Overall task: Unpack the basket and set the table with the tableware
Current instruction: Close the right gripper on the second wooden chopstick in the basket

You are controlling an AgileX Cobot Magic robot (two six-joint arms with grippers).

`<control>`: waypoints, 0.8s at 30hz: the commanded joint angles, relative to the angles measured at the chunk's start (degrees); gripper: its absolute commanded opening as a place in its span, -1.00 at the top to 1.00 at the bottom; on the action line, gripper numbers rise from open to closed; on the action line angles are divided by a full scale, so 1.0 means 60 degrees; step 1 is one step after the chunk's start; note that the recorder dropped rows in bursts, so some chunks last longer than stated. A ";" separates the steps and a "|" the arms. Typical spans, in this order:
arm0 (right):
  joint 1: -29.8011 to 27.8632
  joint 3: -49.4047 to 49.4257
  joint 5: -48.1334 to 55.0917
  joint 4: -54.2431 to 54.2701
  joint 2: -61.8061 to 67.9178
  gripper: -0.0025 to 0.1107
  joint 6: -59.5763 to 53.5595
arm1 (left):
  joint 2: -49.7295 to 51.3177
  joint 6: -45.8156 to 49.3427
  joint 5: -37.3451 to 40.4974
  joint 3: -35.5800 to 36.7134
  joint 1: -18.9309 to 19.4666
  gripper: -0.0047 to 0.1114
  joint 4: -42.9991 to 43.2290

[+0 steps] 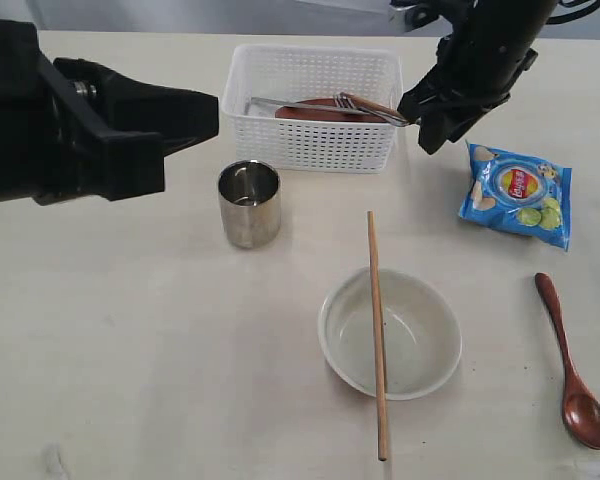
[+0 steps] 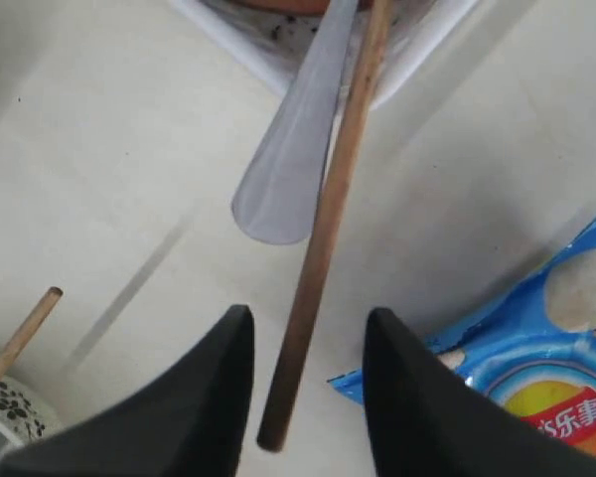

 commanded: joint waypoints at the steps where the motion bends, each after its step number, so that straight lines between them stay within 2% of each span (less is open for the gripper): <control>1: 0.0002 -0.0007 0.0025 -0.0080 -0.0019 0.45 0.0086 | -0.0057 -0.0070 -0.0004 0.0045 0.0011 0.92 0.0038; 7: 0.0002 -0.0007 0.0046 -0.0080 -0.0019 0.46 0.0086 | -0.0057 -0.0070 -0.0004 0.0045 0.0011 0.92 0.0038; 17: 0.0002 -0.0007 0.0269 -0.0043 -0.0019 0.66 0.0124 | -0.0057 -0.0070 -0.0004 0.0045 0.0011 0.92 0.0038; 24: 0.0002 -0.0007 0.0269 -0.0043 -0.0019 0.69 0.0262 | -0.0057 -0.0070 -0.0020 0.0045 0.0011 0.92 0.0038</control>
